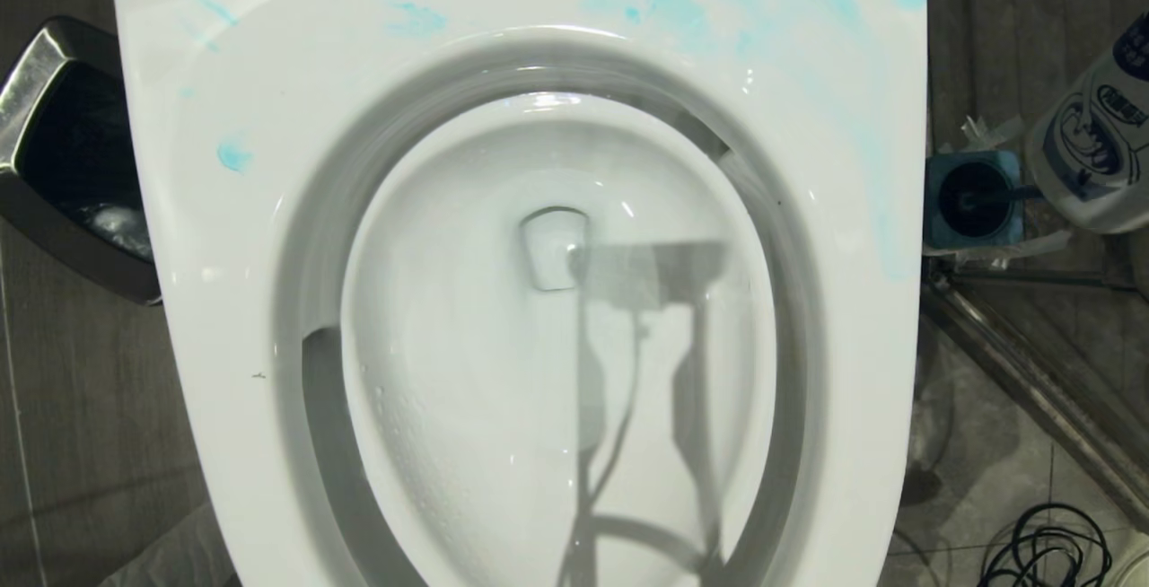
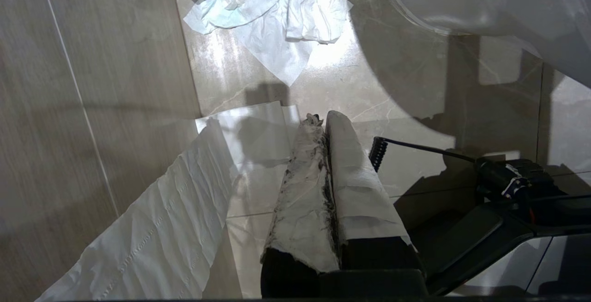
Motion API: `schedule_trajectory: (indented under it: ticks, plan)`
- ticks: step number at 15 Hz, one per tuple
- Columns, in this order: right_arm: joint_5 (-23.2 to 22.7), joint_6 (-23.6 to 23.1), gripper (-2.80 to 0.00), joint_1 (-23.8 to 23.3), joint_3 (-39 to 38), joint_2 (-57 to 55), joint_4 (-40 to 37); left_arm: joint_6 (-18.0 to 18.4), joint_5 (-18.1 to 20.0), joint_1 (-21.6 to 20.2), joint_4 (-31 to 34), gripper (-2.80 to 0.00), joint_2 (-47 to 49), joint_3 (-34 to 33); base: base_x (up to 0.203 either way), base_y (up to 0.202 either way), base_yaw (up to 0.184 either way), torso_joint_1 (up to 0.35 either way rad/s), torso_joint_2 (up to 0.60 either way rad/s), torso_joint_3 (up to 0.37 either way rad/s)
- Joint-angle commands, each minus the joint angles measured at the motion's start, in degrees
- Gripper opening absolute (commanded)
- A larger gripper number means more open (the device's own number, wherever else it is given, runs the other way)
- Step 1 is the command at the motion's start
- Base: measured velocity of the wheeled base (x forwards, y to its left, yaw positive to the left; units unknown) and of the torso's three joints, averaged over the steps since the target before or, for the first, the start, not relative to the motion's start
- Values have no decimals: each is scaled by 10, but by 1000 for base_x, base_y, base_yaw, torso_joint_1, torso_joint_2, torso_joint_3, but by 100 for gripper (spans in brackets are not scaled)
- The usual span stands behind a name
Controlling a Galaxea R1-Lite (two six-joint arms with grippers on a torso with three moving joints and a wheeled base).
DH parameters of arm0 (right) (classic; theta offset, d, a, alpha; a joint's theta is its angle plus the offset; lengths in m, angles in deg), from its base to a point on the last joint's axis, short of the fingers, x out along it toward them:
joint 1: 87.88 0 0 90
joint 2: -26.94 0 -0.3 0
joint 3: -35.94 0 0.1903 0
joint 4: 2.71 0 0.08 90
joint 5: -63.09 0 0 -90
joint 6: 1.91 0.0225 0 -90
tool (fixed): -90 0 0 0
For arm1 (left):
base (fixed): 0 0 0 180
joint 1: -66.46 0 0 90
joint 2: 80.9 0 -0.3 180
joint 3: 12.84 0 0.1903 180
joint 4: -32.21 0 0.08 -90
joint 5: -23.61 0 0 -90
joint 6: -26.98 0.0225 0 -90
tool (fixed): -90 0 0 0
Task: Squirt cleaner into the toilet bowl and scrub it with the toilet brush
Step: Pour in the cleaning agent
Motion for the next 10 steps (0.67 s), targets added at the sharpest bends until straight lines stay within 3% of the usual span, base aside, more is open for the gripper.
schedule_trajectory:
  ticks: [1,6,10]
  plan:
    - [4,-26,-280,0,-5,4,2,-2,-1,0,0,-280,0,0,0,0,0,0,0,0]
    - [23,-41,-280,0,-5,-12,3,0,0,0,0,-280,0,0,0,0,0,0,0,0]
    - [23,-43,-280,1,-4,-27,4,-23,-19,0,0,-280,0,0,0,0,0,1,1,53]
